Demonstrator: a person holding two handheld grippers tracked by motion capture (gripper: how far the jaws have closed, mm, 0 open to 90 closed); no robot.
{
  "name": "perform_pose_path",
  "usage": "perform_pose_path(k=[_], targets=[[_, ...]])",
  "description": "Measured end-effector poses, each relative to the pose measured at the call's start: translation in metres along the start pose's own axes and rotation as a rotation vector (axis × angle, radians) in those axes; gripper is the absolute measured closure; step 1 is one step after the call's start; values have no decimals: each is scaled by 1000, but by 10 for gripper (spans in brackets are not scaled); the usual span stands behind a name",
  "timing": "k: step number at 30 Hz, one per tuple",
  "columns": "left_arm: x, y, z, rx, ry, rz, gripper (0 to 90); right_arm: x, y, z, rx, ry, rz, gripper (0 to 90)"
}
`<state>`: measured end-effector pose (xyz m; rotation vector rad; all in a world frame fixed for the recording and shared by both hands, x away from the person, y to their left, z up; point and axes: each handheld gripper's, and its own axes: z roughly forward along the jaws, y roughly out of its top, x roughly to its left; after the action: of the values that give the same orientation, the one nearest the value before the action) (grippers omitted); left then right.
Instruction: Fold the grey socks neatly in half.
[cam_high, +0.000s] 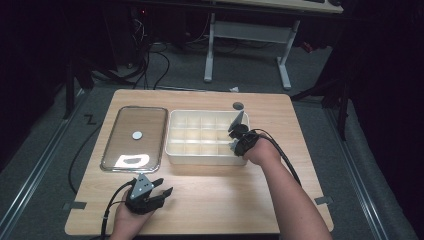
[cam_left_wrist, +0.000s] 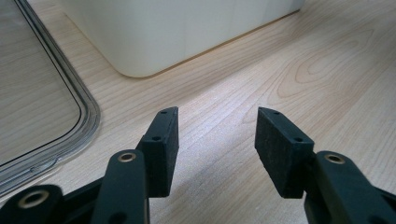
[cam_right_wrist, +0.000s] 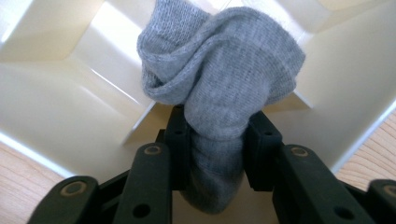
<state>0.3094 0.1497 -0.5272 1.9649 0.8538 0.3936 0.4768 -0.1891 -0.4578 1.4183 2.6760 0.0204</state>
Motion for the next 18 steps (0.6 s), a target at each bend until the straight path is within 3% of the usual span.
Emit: perform_pose_path(k=[4, 6, 9, 10, 13, 15, 18], targets=[[0, 0, -1, -1, -5, -2, 503, -2, 1, -4, 1, 13, 13, 593], [1, 0, -1, -2, -5, -4, 503, -3, 0, -7, -2, 33, 44, 576], [1, 0, -1, -1, -5, -4, 503, -5, -1, -11, -21, 34, 26, 572], [1, 0, -1, -1, -6, -4, 503, -5, -2, -16, -29, 37, 40, 567], [1, 0, 0, -1, -6, -4, 503, -6, -3, -23, -47, 39, 27, 568], [1, 0, 0, -1, -7, -4, 503, -5, -5, -30, -61, 50, 44, 571], [0, 0, 0, -1, -6, -3, 503, -7, -10, -42, -101, 68, 30, 658]])
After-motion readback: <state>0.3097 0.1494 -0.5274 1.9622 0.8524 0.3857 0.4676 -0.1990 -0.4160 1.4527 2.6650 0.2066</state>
